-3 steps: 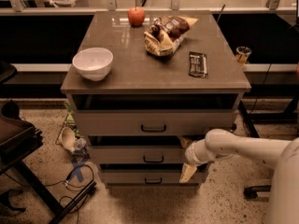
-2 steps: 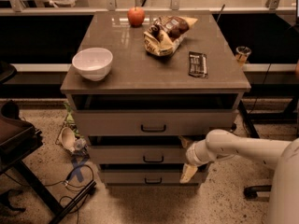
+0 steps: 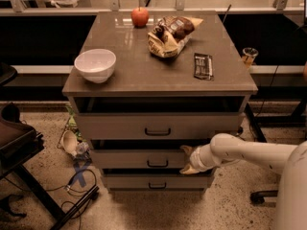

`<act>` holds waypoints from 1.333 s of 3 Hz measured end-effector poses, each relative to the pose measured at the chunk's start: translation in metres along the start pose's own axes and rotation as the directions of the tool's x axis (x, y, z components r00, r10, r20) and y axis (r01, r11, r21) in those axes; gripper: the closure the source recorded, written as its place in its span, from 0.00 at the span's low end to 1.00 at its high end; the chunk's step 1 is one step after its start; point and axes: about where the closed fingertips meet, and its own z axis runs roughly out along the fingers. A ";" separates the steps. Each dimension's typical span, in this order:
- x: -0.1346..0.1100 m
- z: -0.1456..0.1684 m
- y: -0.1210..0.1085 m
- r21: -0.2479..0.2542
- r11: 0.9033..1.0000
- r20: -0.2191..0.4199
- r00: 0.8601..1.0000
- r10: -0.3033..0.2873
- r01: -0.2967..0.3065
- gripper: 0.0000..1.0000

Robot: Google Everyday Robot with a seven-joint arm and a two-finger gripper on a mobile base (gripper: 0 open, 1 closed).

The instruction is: Open middle drawer

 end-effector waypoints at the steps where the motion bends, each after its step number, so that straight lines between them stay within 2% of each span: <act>1: 0.002 -0.005 0.011 -0.005 1.000 -0.007 1.000 0.014 -0.014 0.72; 2: 0.000 -0.009 0.014 -0.005 1.000 0.000 1.000 0.014 -0.014 0.96; 3: -0.002 -0.013 0.012 -0.006 1.000 0.000 1.000 0.014 -0.014 1.00; 4: 0.002 -0.029 0.036 -0.035 0.999 0.024 1.000 0.015 -0.015 1.00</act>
Offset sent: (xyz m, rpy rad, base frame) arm -0.1143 -0.0713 0.0358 0.0841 0.0705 0.0841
